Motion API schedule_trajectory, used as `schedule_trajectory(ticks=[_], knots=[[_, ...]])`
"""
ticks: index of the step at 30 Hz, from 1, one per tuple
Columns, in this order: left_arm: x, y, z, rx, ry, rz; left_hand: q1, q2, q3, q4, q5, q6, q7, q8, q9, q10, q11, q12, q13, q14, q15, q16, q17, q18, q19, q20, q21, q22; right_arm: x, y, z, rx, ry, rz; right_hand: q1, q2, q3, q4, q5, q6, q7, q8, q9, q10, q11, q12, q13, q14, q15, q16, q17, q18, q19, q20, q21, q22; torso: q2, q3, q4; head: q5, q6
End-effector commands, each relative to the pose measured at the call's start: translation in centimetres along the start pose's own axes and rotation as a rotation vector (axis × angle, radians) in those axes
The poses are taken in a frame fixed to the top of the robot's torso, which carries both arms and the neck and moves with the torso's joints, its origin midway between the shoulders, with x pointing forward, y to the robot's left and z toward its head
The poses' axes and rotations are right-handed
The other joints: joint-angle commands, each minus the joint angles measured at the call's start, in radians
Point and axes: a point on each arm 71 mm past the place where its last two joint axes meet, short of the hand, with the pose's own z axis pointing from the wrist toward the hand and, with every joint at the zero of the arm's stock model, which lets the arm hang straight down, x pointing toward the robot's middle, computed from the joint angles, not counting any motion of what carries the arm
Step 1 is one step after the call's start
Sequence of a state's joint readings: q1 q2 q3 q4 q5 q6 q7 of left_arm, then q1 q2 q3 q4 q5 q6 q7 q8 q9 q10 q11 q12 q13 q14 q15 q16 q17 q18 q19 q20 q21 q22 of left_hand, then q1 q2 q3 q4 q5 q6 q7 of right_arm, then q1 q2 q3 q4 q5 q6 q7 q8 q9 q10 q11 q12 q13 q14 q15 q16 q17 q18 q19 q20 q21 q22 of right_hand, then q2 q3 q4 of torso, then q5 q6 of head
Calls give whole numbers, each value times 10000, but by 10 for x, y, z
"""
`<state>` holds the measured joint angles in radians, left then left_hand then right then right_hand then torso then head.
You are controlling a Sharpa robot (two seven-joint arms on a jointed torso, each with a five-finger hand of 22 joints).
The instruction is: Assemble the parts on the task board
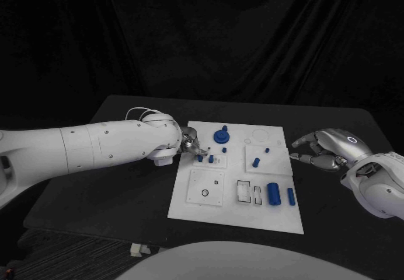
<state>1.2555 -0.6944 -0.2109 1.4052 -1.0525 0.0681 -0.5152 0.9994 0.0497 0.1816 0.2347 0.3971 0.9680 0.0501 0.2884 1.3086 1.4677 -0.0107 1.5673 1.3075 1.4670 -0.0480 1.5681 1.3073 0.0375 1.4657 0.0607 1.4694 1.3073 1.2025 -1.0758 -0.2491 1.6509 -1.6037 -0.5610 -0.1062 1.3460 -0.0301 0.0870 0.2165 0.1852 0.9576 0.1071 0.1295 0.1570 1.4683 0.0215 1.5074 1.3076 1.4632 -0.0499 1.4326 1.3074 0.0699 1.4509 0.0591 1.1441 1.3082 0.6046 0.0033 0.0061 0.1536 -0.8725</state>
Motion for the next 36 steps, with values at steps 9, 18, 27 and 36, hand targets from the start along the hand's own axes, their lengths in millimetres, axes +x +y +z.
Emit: schedule_trajectory(ticks=[9, 18, 27, 36], knots=[[7, 2, 0, -82, 366, 123, 205, -25, 186, -62, 376, 19, -58, 43, 182, 1031, -27, 35, 2633, 1038, -27, 27, 2635, -44, 34, 36, -57, 2198, 1, -1, 0, 100, 42, -50, 39, 54, 15, 39, 64, 65, 6, -70, -12, 548, -6, -89, 1924, 729, 15, -77, 1171, 113, -70, 8, -58, 1544, -10, -7, -12, 12, -2], [7, 4, 0, -152, 380, 121, 197, -74, 196, -52, 310, -38, -39, -12, 150, 1031, -22, 35, 2633, 1038, -31, 27, 2635, -37, 12, 31, -81, 2188, 2, -1, 0, 99, 36, -47, 41, 55, 15, 41, 71, 67, 5, -72, -12, 533, -6, -113, 1901, 725, 15, -94, 1153, 119, -79, 8, -91, 1536, -12, -1, -10, 32, -2], [6, 3, 0, -85, 305, 78, 27, -94, 116, 164, -673, -69, 26, -54, 162, 1031, 28, 35, 2633, 1038, 7, 27, 2635, -39, 10, 56, -83, 2188, 2, -1, 0, 102, 28, -45, 42, 55, 15, 41, 73, 68, 5, -73, -12, 519, -6, -136, 1879, 724, 15, -95, 1153, 118, -77, 7, -83, 1538, -5, -7, -17, 25, -2], [-1, 7, -3, 387, -552, -427, -536, 29, -305, 569, -1414, 1, 60, -42, 174, 1031, 65, 35, 2633, 1038, 39, 27, 2635, -55, 66, 88, -26, 2211, 2, -2, -1, 127, 8, -54, 43, 55, 14, 42, 81, 72, 4, -75, -13, 507, -7, -154, 1861, 723, 14, -101, 1147, 121, -82, 7, -101, 1534, 1, -7, -12, -17, -2]])
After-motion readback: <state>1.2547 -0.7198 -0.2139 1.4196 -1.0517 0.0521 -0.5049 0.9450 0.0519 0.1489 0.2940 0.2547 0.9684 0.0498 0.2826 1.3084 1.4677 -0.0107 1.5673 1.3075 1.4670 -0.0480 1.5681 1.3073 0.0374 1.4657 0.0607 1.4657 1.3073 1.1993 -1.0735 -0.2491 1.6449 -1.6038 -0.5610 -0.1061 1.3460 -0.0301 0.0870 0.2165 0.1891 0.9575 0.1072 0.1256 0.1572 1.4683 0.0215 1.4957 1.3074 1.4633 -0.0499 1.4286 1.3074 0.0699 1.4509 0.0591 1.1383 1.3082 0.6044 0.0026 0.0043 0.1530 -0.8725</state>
